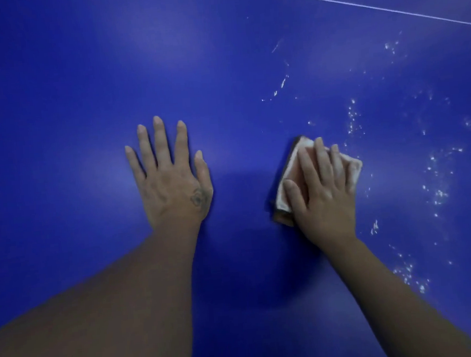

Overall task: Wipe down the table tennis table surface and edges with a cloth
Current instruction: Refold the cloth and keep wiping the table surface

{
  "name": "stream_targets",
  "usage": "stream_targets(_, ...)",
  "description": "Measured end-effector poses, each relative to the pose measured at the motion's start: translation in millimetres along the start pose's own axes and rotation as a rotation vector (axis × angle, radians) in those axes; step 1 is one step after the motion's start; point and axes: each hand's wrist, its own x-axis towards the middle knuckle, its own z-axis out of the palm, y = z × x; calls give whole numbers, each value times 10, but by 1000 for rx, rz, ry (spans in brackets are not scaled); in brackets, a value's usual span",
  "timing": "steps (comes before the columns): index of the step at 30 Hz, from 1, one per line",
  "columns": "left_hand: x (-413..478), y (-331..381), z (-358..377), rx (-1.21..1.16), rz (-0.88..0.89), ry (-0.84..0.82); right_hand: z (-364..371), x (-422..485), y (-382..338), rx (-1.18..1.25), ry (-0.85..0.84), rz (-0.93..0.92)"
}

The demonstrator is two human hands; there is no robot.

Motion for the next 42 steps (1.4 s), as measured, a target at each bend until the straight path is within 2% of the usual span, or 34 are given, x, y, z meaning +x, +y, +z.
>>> stream_targets(4,25,2,-9,-31,-2,19,160,397,-677,51,53,-201)
stream_targets(8,26,7,21,-66,2,71,251,974,-1017,123,107,-216)
stream_targets(13,38,5,46,-98,-6,106,236,1258,-504,99,134,-227)
stream_targets(17,27,-1,81,-100,-4,110,107,1162,167,50,72,-53)
stream_targets(21,35,-20,112,-103,3,119,93,1066,41,26,41,20)
stream_targets(28,30,-55,177,-127,21,167,271,1540,-1088,107,104,-273)
stream_targets(32,43,-40,167,-134,14,184,290,1950,-1155,92,90,-356)
stream_targets(35,48,-36,156,-129,14,156,257,2082,-697,57,104,-254)
stream_targets(39,41,-34,132,-128,8,123,139,1984,-25,8,62,28)
stream_targets(42,42,-31,128,-129,1,116,102,1850,-81,-14,34,104)
